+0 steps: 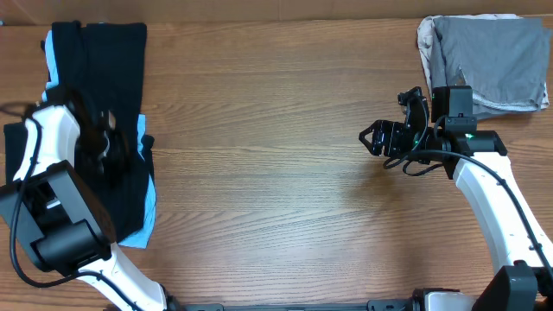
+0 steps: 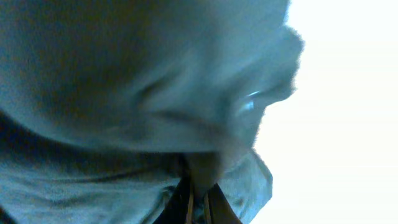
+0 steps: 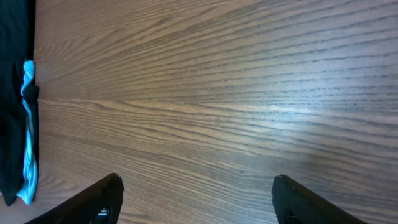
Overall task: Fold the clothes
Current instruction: 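Move the left gripper onto the black shirt pile and grasp it, then drag the black shirt rightward with the left gripper, spreading it out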
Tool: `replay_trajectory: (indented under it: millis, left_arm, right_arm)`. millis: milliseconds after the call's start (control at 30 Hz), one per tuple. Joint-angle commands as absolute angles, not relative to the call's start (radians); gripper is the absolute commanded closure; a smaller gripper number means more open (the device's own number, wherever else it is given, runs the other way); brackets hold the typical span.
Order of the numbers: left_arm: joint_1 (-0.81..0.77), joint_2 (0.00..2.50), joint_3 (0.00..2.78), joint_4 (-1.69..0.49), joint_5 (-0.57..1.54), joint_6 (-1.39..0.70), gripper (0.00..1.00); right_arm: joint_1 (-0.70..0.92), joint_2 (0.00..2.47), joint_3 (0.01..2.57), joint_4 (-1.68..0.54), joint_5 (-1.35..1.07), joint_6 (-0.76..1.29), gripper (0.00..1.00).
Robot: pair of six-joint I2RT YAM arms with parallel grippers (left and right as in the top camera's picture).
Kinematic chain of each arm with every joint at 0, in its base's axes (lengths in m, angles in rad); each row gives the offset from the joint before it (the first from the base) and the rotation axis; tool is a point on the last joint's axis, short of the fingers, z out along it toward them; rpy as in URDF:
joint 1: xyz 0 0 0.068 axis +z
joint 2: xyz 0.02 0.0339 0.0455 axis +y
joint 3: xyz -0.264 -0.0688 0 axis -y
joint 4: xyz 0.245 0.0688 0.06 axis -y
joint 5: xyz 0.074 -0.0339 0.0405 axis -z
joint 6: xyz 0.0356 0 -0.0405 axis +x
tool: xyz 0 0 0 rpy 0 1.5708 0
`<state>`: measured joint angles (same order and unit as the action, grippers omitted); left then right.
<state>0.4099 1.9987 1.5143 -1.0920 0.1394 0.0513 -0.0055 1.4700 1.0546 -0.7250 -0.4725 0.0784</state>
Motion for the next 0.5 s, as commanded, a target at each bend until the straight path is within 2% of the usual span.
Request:
replay_trajectory:
  millis: [0, 100, 267, 467]
  left_arm:
    - [0.348, 1.994, 1.713, -1.174, 0.249, 0.055, 0.96]
    - [0.288, 1.994, 1.876, -1.281, 0.249, 0.081, 0.96]
    - [0.152, 1.994, 2.081, -1.388, 0.256, 0.105, 0.96]
    - [-0.067, 1.994, 2.151, -1.374, 0.263, 0.104, 0.96]
  right_arm:
    - [0.0, 1.473, 1.073, -0.716, -0.484, 0.078, 0.22]
    - [0.0, 1.472, 1.073, -0.721, -0.486, 0.079, 0.22]
    - [-0.018, 1.458, 1.078, -0.72, -0.568, 0.079, 0.28]
    - [-0.064, 1.41, 1.107, -0.769, -0.638, 0.081, 0.31]
